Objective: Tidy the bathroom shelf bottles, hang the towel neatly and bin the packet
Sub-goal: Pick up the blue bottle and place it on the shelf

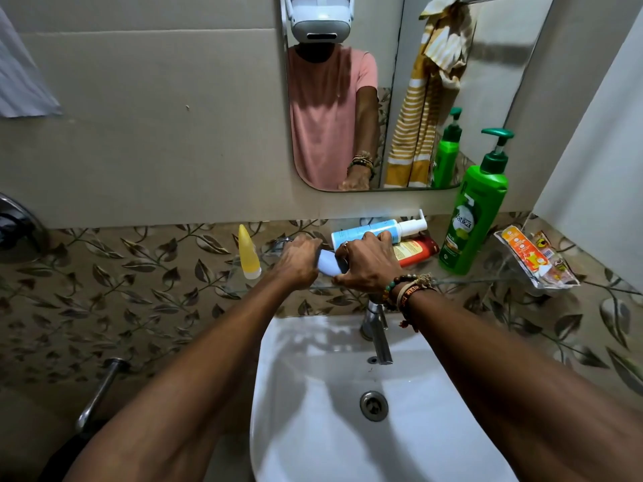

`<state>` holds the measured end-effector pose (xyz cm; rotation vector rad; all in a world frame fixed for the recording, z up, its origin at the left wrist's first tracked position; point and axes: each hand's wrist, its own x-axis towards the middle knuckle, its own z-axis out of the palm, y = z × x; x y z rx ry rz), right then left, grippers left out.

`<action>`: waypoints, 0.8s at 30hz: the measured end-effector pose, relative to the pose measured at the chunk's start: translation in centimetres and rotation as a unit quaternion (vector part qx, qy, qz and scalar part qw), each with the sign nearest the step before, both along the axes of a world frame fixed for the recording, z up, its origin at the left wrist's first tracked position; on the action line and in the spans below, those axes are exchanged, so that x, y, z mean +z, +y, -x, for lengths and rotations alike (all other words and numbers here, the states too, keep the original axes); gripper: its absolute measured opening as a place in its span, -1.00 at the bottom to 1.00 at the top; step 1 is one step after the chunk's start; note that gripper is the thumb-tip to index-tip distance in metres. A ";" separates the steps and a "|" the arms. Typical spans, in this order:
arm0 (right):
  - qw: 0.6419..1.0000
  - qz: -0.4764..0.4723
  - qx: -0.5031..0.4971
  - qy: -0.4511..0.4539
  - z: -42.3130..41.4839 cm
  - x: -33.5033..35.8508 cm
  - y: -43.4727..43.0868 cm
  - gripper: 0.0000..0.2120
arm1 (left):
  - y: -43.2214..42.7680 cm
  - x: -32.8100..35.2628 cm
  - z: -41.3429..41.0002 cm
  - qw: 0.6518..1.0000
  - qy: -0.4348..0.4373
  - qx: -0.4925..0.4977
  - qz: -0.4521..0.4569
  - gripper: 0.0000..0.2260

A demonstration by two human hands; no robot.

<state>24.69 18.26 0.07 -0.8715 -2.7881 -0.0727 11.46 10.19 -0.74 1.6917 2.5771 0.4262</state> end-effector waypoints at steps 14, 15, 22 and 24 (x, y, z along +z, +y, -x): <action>0.990 0.088 0.028 0.104 -0.1 0.7 -0.1 -0.57 | -1.3 0.7 0.8 0.999 -0.031 0.021 -0.030 -0.58; 0.984 0.118 0.031 0.130 0.0 1.1 -0.2 -0.54 | -1.4 1.0 0.8 0.999 -0.028 0.023 -0.037 -0.59; 0.940 0.220 0.031 0.260 0.2 3.8 -1.0 -0.52 | -2.5 2.4 0.9 0.995 -0.038 0.049 -0.076 -0.61; 0.923 0.249 0.033 0.291 0.4 4.4 -1.2 -0.51 | -3.0 2.8 0.9 0.994 -0.043 0.049 -0.087 -0.59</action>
